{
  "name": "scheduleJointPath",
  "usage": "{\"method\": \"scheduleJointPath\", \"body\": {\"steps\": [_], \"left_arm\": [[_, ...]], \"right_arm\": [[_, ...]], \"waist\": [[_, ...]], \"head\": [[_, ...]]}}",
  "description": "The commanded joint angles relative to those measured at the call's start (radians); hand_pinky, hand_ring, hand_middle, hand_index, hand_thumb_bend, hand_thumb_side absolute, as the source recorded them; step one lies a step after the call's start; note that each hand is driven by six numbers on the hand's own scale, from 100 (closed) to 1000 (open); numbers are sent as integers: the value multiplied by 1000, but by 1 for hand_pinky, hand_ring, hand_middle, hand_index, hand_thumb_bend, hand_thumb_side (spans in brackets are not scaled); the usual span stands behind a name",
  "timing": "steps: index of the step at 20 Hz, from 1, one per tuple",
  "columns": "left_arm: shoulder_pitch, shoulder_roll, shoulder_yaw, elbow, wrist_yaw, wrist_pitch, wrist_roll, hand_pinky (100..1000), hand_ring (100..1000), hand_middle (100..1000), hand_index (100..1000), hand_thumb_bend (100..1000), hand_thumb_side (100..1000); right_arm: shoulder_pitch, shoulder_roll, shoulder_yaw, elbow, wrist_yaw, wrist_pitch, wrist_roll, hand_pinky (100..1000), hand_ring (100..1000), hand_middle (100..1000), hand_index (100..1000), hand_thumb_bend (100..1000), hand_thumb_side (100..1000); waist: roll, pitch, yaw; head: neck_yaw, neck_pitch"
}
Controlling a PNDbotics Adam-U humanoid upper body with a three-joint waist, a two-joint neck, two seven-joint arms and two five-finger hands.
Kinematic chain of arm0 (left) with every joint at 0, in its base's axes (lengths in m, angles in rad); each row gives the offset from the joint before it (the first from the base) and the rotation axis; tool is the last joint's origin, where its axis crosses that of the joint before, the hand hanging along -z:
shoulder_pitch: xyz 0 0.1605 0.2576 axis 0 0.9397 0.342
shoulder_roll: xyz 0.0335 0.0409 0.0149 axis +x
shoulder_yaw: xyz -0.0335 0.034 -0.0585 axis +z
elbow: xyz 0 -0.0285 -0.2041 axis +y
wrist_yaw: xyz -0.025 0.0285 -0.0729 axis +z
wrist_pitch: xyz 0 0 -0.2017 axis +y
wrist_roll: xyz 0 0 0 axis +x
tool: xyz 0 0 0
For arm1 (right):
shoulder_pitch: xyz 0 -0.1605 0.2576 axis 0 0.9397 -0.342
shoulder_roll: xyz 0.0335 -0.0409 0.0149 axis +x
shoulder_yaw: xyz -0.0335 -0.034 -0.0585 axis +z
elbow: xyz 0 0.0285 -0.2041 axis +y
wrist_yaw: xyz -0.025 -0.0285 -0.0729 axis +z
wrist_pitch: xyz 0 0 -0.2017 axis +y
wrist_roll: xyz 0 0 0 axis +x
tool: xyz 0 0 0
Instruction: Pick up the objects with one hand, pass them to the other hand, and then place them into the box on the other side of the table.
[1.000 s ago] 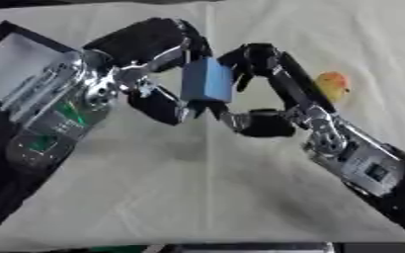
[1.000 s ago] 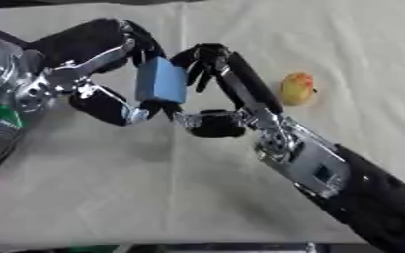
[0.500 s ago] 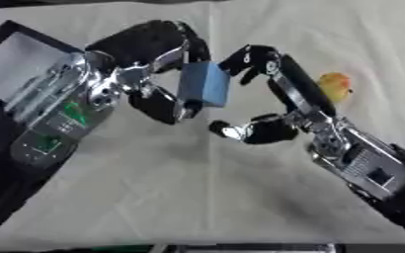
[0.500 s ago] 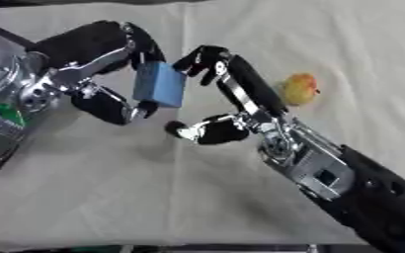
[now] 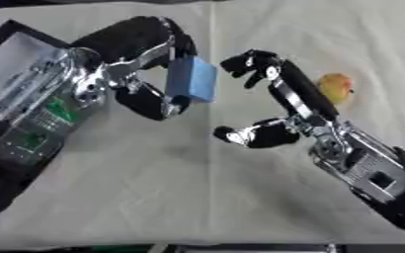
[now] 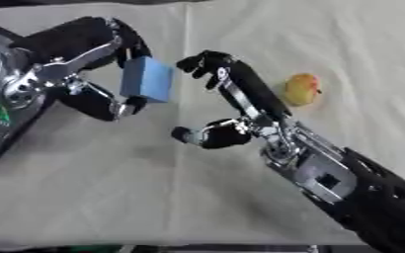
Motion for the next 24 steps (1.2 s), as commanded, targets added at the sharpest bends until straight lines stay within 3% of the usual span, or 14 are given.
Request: {"method": "scheduleJointPath", "body": {"steps": [1,16,24], "left_arm": [[-4,46,30,-27,2,9,-14,677,570,451,471,158,100],[95,270,168,-44,86,73,81,694,579,470,491,140,100],[154,340,228,-36,129,92,137,693,578,470,492,139,100]], "right_arm": [[-5,-28,-6,-16,8,7,-2,593,720,703,799,674,100],[14,-43,-12,-16,20,-5,-20,593,716,699,794,664,100],[12,-41,-13,-16,11,-14,-30,591,713,695,791,664,100]], "waist": [[1,-46,2],[-5,-45,3],[-11,-42,0]], "head": [[11,-2],[47,-2],[65,-2]]}}
